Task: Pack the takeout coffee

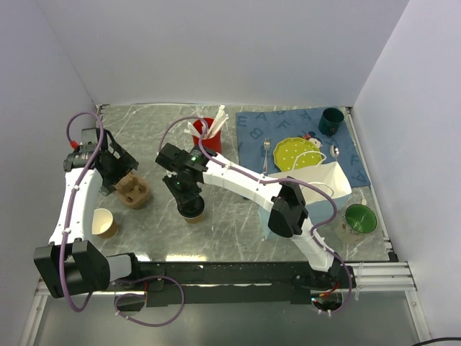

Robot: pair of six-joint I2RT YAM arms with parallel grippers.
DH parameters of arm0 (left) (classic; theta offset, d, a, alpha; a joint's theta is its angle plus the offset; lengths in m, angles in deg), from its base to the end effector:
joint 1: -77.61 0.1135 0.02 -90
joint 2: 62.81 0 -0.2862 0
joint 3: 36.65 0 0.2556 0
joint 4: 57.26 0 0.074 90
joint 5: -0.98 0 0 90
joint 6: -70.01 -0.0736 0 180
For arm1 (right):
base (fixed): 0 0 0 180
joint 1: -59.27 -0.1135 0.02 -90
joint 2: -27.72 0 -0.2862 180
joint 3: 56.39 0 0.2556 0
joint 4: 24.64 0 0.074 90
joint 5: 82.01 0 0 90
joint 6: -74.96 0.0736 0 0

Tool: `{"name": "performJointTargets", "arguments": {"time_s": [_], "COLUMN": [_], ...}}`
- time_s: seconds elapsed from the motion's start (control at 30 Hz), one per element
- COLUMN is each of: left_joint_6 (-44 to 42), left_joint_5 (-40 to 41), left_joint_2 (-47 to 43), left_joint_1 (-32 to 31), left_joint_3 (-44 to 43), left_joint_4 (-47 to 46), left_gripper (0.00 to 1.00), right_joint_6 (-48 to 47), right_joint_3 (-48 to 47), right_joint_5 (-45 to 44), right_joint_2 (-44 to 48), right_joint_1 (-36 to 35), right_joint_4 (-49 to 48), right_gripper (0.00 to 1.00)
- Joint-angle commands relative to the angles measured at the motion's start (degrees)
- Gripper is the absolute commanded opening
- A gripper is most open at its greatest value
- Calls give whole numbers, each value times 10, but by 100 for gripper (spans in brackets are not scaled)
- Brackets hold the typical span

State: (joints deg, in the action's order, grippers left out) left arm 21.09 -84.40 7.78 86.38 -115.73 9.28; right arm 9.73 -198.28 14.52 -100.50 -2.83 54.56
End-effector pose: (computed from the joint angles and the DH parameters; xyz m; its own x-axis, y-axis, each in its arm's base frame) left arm 0.2518 0.0448 0.2961 -0.5046 -0.7406 -0.4438 -0.6974 0.6526 -0.2962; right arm 0.2295 0.4514 0.2648 -0.7638 -0.5530 -0.3327 -0.6388 0.7213 0.2675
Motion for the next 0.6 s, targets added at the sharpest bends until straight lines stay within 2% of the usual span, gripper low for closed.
{"name": "performJointTargets", "arguments": {"time_s": [0.0, 0.13, 0.27, 0.43, 0.57], "left_joint_6": [-20, -38, -43, -21, 12], "left_joint_5": [-35, -86, -172, -273, -295], "left_joint_2": [-12, -26, -51, -87, -113], "left_joint_1": [-9, -31, -57, -84, -129], "left_joint_3": [-17, 4, 68, 156, 193], "left_joint_4": [-18, -25, -51, -92, -103], "left_gripper": [99, 93, 86, 75, 67], "right_joint_6": [16, 18, -2, -26, -32], "right_joint_3": [-35, -18, 72, 123, 121], "right_joint_5": [9, 21, 25, 67, 74], "right_joint_2": [19, 58, 119, 135, 127], "right_joint_1": [-4, 9, 36, 58, 59], "right_joint_4": [11, 5, -29, -54, -63], "right_gripper": [33, 34, 34, 29, 27]}}
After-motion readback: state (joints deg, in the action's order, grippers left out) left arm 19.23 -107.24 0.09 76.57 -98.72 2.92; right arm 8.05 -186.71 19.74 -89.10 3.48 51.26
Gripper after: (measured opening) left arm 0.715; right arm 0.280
